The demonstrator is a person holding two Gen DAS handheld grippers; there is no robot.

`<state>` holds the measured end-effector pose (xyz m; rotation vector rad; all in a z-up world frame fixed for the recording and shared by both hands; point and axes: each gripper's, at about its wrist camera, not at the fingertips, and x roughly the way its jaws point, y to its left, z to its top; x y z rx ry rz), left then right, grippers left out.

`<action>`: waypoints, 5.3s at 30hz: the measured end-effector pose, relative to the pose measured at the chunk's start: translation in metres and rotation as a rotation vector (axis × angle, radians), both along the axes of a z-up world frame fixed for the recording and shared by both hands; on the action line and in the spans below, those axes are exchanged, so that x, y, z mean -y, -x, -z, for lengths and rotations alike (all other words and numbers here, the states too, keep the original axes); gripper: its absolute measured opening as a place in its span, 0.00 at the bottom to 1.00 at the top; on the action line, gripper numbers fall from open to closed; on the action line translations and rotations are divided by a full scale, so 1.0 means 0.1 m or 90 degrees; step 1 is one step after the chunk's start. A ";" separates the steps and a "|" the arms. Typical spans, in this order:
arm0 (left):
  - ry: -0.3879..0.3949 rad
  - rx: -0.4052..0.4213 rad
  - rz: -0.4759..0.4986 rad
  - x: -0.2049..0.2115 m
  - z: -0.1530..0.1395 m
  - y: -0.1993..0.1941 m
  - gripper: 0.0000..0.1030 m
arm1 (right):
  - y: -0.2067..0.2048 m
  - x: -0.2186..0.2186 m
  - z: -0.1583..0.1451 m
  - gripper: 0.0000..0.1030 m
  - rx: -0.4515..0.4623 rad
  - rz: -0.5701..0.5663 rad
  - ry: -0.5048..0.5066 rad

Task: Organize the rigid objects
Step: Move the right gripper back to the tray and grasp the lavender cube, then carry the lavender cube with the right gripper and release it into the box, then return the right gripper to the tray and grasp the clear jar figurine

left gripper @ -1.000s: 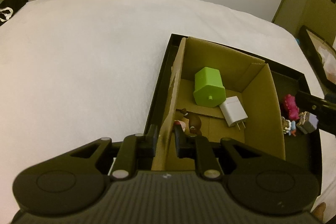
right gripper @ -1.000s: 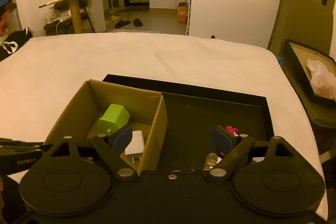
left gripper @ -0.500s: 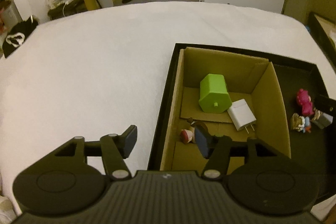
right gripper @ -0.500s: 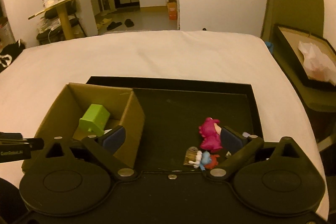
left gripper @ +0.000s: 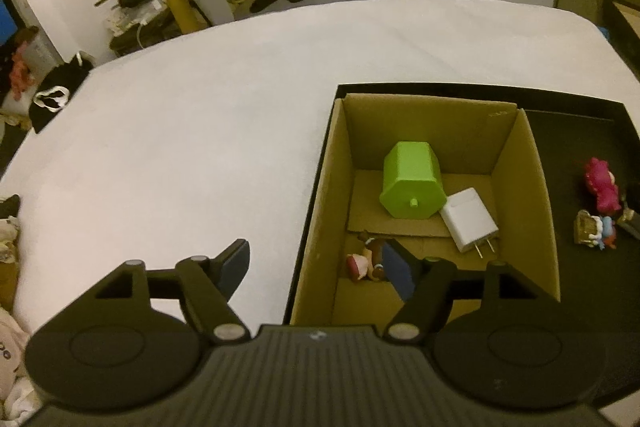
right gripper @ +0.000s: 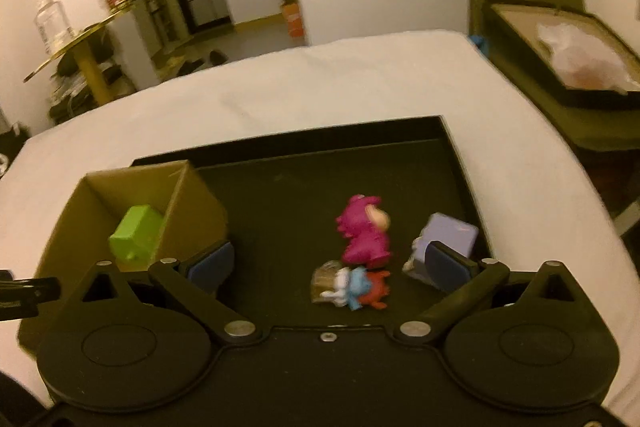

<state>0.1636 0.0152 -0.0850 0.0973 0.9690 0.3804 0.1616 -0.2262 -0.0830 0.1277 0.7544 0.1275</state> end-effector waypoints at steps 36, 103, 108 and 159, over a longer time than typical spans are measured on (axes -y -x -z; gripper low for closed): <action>-0.052 -0.021 -0.021 0.09 0.10 -0.21 0.79 | -0.47 0.57 0.59 0.41 -0.113 0.127 -0.039; 0.206 -0.010 0.043 -0.56 0.27 0.27 0.24 | 0.09 -1.13 -0.45 0.39 0.043 -0.239 0.019; 0.225 -0.011 0.047 -0.60 0.32 0.27 0.13 | 0.12 -1.30 -0.38 0.39 0.029 -0.271 0.047; 0.129 -0.026 0.023 -0.52 0.10 0.13 0.57 | 0.04 -0.79 -0.39 0.76 -0.003 -0.118 0.011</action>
